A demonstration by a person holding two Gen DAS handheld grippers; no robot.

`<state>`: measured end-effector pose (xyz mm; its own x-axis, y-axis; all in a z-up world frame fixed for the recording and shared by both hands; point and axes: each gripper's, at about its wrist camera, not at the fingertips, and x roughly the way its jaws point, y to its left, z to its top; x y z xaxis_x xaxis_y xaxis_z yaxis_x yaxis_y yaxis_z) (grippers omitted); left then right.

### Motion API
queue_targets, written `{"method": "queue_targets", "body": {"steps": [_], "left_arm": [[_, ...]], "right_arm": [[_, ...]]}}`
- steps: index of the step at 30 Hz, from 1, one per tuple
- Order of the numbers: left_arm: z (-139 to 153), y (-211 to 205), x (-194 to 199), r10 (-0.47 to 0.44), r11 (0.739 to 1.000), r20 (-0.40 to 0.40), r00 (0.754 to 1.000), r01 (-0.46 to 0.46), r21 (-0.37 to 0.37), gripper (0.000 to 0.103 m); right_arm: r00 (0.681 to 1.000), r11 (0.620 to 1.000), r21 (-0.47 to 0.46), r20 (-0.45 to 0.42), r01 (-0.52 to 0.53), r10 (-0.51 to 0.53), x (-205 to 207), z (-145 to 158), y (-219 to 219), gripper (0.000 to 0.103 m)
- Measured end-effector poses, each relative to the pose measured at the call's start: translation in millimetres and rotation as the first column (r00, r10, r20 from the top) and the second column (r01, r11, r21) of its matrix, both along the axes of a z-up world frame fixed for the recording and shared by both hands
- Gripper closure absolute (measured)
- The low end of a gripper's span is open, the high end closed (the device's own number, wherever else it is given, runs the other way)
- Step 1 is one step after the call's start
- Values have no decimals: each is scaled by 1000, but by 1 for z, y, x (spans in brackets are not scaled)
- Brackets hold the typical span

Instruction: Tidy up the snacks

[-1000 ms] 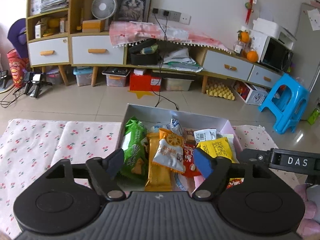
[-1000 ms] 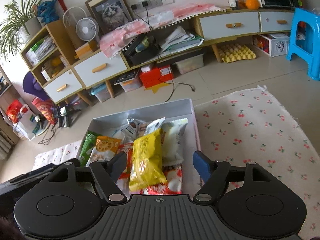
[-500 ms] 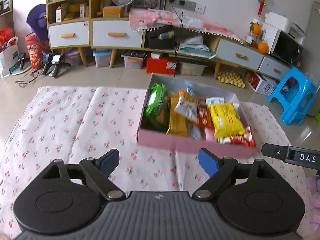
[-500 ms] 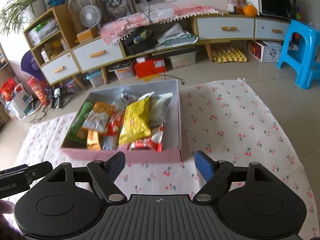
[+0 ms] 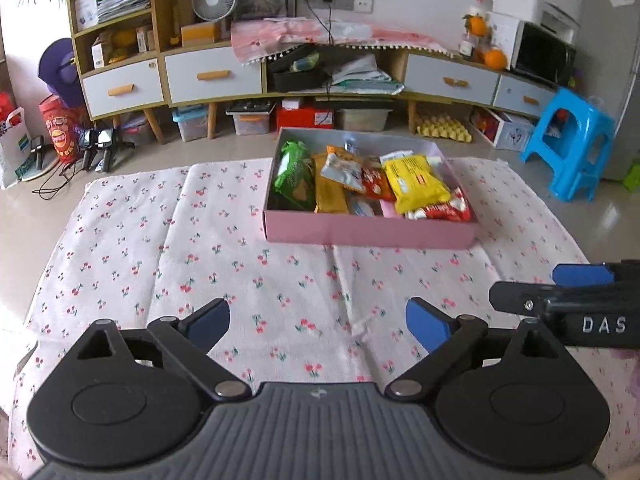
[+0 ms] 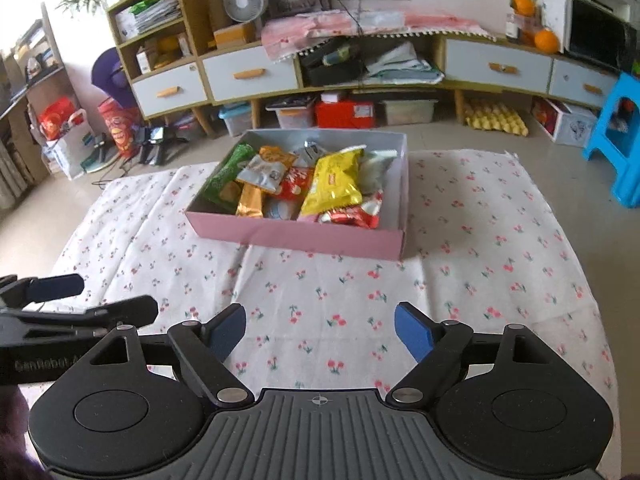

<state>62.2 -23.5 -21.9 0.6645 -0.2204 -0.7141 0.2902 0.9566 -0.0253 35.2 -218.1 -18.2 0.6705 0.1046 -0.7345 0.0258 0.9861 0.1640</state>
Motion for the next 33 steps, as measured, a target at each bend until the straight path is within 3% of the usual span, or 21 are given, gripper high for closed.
{"method": "queue_targets", "body": {"steps": [11,23,33], "left_arm": [[3,-1,-13,64,997,-12,998,-64,35,1],[-1,-5,-11,108,993,-73,991,-105,51,1],[0,-6,-13,119,991,-80,990,-114,66,1]], "right_arm": [[999,999,-30,38,26,-25,-12,10,-3,15],[1000,1000,-8,-12,28,-28,-8,6,-3,14],[1000,1000,-10,-18,17,-18,-8,6,-1,14]]}}
